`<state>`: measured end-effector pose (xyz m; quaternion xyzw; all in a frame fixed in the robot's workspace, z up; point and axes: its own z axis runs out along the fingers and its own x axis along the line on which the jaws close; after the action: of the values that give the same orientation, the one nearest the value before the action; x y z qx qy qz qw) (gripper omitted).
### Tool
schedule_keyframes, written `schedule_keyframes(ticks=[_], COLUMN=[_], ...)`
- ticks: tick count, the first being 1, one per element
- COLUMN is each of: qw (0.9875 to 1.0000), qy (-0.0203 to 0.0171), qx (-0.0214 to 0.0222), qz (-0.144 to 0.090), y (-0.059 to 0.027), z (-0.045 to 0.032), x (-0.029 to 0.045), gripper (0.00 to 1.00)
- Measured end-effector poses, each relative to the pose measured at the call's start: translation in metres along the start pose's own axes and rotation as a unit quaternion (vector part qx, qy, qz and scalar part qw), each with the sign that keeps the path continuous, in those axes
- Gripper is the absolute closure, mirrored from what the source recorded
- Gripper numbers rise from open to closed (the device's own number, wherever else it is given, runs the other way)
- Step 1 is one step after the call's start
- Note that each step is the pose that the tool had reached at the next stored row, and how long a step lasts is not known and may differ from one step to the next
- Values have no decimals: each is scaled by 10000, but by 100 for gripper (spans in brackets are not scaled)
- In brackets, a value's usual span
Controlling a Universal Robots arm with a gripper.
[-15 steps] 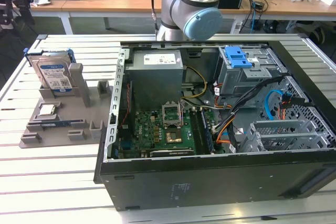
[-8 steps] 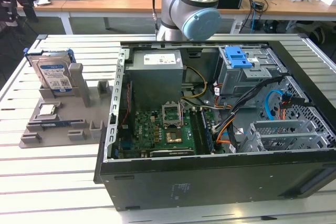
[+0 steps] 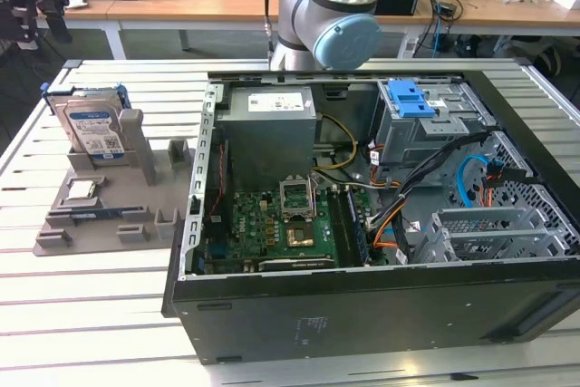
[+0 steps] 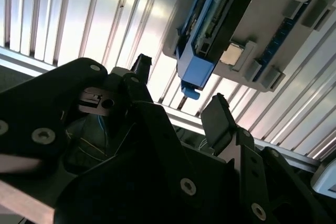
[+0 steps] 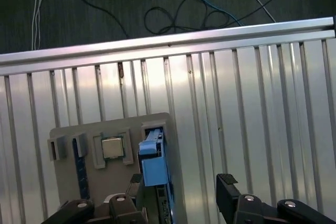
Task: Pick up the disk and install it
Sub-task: 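Pick up the disk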
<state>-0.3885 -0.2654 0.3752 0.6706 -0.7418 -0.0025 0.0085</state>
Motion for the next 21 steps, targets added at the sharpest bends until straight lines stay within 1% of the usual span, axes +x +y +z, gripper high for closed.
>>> schedule_keyframes(ticks=[2, 7, 8, 9, 13, 16, 19, 21], qw=[9999, 9993, 9986, 9986, 9986, 9985, 9984, 9983], qy=[25, 36, 56, 68, 70, 70, 76, 77], qx=[4, 7, 10, 10, 10, 11, 12, 12], qz=[-154, -385, -523, -523, -523, -540, -558, -571], y=[0, -3, -61, -86, -118, -112, -106, -108], z=[14, 40, 77, 119, 234, 268, 336, 398], x=[6, 22, 170, 345, 333, 269, 205, 202], gripper=[34, 34, 34, 34, 34, 34, 34, 34])
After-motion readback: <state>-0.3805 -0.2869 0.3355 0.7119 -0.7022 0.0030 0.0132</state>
